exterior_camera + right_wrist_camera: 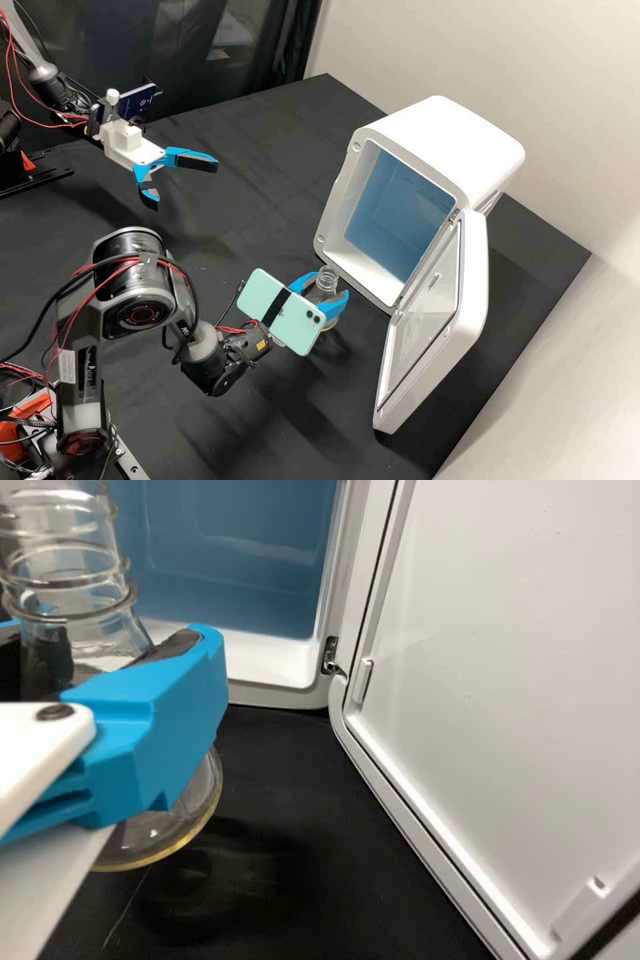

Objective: Take the flask out of the incubator

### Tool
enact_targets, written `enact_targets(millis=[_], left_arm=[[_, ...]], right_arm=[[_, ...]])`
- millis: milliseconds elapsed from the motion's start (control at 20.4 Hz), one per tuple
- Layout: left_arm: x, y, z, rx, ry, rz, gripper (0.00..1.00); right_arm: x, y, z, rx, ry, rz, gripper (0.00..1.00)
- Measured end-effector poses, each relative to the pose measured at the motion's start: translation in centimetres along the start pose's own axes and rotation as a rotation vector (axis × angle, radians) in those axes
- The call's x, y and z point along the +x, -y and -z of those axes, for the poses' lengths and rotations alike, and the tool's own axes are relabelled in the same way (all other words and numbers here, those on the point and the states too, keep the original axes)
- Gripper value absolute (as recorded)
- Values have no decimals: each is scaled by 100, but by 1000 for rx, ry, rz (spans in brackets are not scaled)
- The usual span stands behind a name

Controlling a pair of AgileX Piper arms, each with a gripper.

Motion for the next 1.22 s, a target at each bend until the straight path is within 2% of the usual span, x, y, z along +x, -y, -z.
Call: enact_targets(millis=[245,391,538,636,734,783,832,881,979,1223], left_arm=[[-20,55,-42,-2,24,25,100],[9,133,-61,-18,40,57,100],[17,205,-75,-33,48,86,100],[-81,288,-106,-32,68,134,100],[-256,392,-184,-37,90,191,100],[-382,439,-248,-38,101,216,100],[-477,469,-284,-43,97,228,100],[-551,474,-319,-32,100,232,100],[-621,434,-351,-4,101,213,100],[-639,392,-297,5,63,188,100]], right_arm=[[-238,-92,-66,-42,16,-9,0],[-384,-182,-116,-52,37,-34,0],[-532,-205,-123,-68,54,-43,0],[-616,-169,-108,-68,52,-24,0],[-700,-104,-89,-75,48,7,0],[-754,-53,-68,-83,39,34,0],[-789,-26,-52,-91,33,48,0],[-821,12,-43,-94,27,69,0],[-887,91,-32,-115,15,114,0],[-1000,214,-28,-180,-3,186,0]])
